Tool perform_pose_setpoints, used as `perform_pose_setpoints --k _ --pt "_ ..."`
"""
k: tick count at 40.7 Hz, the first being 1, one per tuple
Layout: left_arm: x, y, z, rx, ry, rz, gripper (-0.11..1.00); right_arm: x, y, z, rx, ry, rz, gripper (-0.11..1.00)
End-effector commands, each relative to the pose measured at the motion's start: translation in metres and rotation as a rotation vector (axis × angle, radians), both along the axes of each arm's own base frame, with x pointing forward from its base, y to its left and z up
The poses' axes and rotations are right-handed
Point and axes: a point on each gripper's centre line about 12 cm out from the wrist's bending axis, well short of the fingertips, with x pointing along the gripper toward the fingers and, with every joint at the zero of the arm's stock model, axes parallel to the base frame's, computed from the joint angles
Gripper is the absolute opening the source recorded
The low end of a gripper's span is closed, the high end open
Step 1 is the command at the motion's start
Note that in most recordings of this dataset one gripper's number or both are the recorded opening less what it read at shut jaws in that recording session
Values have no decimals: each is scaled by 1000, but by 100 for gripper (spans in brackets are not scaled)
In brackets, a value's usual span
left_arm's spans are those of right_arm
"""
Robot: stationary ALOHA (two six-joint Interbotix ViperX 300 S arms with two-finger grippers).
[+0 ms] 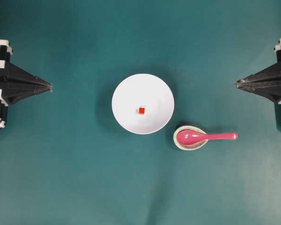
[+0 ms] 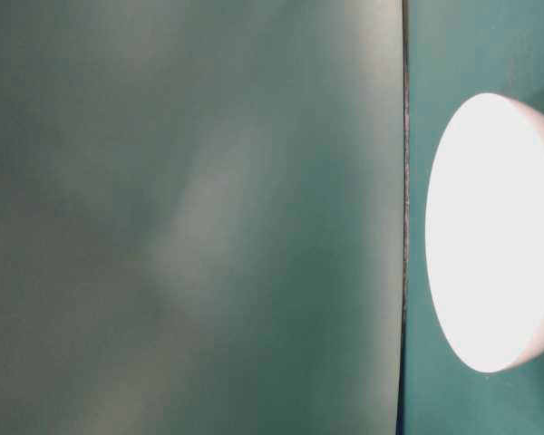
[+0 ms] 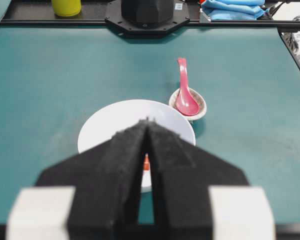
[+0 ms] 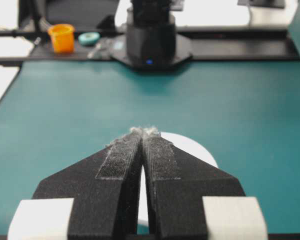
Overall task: Grip the spoon and scoop the red block from the bowl with right arm.
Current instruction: 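Move the right gripper to the pink spoon handle and close on it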
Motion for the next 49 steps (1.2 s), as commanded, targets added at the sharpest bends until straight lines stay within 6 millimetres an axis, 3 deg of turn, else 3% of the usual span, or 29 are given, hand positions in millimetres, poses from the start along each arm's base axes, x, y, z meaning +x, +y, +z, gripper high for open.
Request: perform_pose_setpoints --k 1,9,15,19,26,35,43,49 --pt "2 1 11 5 -31 2 0 3 2 8 20 -18 9 0" --pt "2 1 12 3 -37 2 0 5 9 4 72 -4 36 4" --pt "2 1 13 4 -51 2 0 10 9 -6 149 28 28 41" --pt "2 0 14 4 -58 2 0 15 15 -25 173 92 44 59" --pt "3 0 15 -2 -64 2 0 20 37 -75 228 150 106 57" --pt "3 0 15 -5 -67 2 0 8 54 -133 296 144 87 57" --pt "4 0 13 -3 -61 0 0 6 71 -176 259 278 46 56" --pt "5 0 12 -5 -57 2 0 12 77 -196 219 350 31 56"
